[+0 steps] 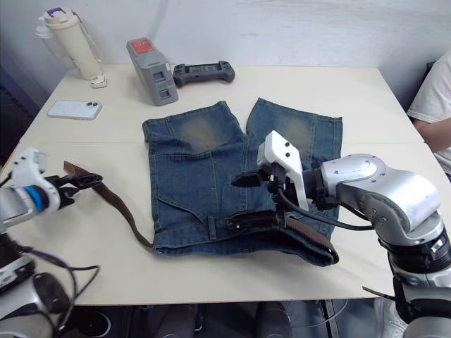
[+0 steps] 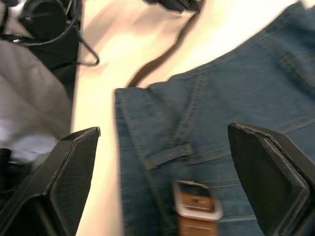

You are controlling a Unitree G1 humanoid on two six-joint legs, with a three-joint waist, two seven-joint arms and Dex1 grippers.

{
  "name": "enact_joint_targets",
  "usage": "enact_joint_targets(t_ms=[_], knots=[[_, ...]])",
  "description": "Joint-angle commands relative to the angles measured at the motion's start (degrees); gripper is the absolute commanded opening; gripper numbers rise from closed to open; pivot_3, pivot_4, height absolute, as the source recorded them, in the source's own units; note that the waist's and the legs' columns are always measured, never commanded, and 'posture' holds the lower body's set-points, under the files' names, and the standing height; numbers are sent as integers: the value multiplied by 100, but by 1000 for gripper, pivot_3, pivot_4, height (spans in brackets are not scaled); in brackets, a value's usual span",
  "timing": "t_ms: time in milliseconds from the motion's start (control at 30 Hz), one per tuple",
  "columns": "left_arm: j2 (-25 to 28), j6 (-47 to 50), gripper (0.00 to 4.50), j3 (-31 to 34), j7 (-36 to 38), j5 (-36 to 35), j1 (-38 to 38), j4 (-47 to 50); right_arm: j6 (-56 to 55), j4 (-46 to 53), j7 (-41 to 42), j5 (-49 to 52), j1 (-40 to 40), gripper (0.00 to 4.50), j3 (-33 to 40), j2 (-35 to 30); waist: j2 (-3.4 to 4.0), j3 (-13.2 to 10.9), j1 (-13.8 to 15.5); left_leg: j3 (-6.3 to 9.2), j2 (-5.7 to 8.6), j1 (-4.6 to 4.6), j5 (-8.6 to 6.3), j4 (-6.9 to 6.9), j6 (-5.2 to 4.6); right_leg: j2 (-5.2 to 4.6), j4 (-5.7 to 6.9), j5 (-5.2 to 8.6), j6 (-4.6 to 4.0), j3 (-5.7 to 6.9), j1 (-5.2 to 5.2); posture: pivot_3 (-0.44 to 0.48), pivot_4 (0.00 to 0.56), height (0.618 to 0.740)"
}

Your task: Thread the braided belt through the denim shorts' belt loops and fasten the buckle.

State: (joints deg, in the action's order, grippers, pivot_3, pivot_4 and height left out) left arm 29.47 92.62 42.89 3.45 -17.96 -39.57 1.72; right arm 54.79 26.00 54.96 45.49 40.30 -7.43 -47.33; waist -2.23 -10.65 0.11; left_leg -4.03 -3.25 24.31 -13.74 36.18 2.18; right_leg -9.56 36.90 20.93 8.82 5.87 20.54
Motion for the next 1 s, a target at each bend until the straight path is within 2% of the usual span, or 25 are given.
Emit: enact_joint_targets(t_ms=[33,133,233,367,533,567,600,733,800,867,900,933,1000], knots=[[-209,-12,4500,258,-1038,285,-582,31,-286,19,129,-230,71,4431,54,-40,-16,-3,-31,0,-2,0,0,-1,1,0,0,0,0,1,2,0,150,740],[-471,-12,4500,295,-1945,863,-1067,-423,-366,29,109,-358,-2,4431,72,-29,-16,-3,-31,-2,-2,-1,0,-1,1,0,0,-1,-1,1,2,0,150,740],[-586,-12,4500,306,-2476,1324,-1461,-936,-440,66,-5,-487,-65,4431,91,14,-17,-4,-26,-4,-2,-2,0,-2,2,0,-1,-1,-1,1,3,0,150,740],[-705,-12,4500,362,-2758,1707,-1612,-1435,-477,125,-133,-604,-127,4431,126,60,-19,-4,-12,-5,-1,-2,0,-1,2,0,-1,-1,-1,1,2,0,150,740],[-819,-12,4500,730,-2839,2049,-1695,-1517,-564,165,-282,-795,-204,4431,181,40,-15,-1,-56,-18,-6,-16,0,-8,6,0,4,-1,-1,-1,5,0,150,740],[-858,-12,3972,797,-2811,2061,-1773,-1545,-602,145,-307,-847,-202,4500,177,50,-14,-2,-59,-21,-6,-16,0,-8,6,0,5,-1,-1,-3,6,0,150,740],[-890,-12,3699,845,-2782,2082,-1834,-1564,-630,129,-325,-884,-202,4500,174,59,-14,-2,-55,-23,-6,-16,-1,-8,6,0,5,-1,-1,-5,8,0,150,740],[-885,-12,2060,818,-2726,2275,-2037,-1575,-698,90,-316,-975,-210,4500,145,67,-15,-2,-11,-23,-5,-14,-1,-6,7,0,4,-1,-2,-4,8,0,150,740],[-667,-12,1195,290,-2589,2303,-1936,-1342,-731,67,-291,-1028,-210,4500,119,54,-17,-3,8,-23,-5,-12,-4,-4,9,0,1,-1,-2,-4,7,0,150,740],[-320,-223,407,-816,-1784,1824,-1599,-924,-765,20,-281,-1088,-211,4500,97,57,-19,-4,10,-22,-5,-8,-5,-4,11,0,-1,-1,-2,-3,8,0,150,740],[146,-1094,19,-1825,-644,1553,-1117,-512,-778,4,-273,-1113,-207,4500,85,62,-20,-5,2,-23,-5,-8,-7,-6,14,0,-1,-1,-2,-3,10,0,150,740],[384,-1325,19,-2373,-248,1391,-913,-274,-785,-10,-261,-1125,-206,4500,88,64,-20,-5,-2,-23,-6,-7,-7,-7,14,0,1,-1,-2,-2,13,0,150,740],[745,-1721,19,-2885,451,1121,-678,50,-793,-27,-236,-1143,-214,4500,101,67,-19,-5,-12,-27,-15,-6,-6,-10,22,5,2,-1,-8,0,20,0,150,740]])
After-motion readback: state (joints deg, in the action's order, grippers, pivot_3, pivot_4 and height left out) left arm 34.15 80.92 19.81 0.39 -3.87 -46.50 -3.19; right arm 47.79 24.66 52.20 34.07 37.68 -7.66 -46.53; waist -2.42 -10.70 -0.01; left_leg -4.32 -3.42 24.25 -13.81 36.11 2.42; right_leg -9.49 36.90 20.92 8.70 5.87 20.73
